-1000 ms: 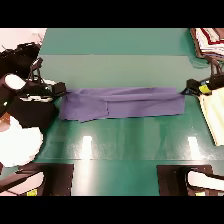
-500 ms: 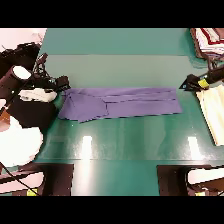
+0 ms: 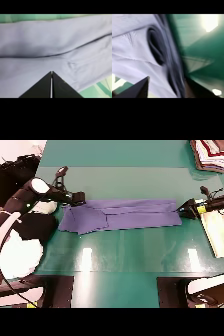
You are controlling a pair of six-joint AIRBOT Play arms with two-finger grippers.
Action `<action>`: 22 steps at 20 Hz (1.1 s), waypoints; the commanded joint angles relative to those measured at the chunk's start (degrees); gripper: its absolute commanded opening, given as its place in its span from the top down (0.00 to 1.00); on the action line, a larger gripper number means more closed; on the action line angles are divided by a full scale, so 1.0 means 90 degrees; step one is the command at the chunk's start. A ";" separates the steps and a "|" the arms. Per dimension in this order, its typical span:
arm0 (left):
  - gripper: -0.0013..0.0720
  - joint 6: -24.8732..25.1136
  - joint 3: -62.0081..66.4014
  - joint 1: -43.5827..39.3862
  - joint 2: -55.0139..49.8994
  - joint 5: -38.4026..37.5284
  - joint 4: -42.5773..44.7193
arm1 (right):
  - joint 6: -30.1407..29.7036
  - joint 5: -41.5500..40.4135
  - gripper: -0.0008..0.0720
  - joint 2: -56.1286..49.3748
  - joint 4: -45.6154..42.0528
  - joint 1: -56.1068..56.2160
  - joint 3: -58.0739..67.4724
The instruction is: Fold the shirts.
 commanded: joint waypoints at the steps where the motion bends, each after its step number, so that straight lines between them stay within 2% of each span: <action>1: 0.95 -0.0194 0.0192 -0.0542 -0.0345 0.0304 -0.0100 | -0.0109 -0.0051 0.52 -0.0350 0.0204 0.0406 0.0238; 3: 0.95 -0.0194 0.0561 -0.0782 -0.0758 0.0304 -0.0228 | -0.0396 0.0029 0.91 -0.0313 0.0204 0.0668 0.0537; 4: 0.95 -0.0194 0.0782 -0.0918 -0.0986 0.0299 -0.0243 | -0.0488 0.0044 0.96 -0.0219 0.0204 0.0763 0.0661; 7: 0.95 -0.0197 0.1515 -0.1350 -0.1736 0.0243 -0.0265 | -0.0464 -0.0022 0.96 0.0325 0.0304 0.1018 0.1059; 13: 0.95 -0.0243 0.2616 -0.1809 -0.2994 0.0104 -0.0517 | -0.0236 -0.0063 0.96 0.1542 0.1260 0.1916 0.2030; 18: 0.95 -0.0219 0.2696 -0.1853 -0.3232 0.0131 -0.0682 | -0.0063 -0.0131 0.96 0.1768 0.1256 0.2929 0.2914; 22: 0.95 -0.0216 0.2696 -0.1853 -0.3232 0.0165 -0.0668 | -0.0017 -0.0517 0.96 0.1768 0.1258 0.3621 0.3257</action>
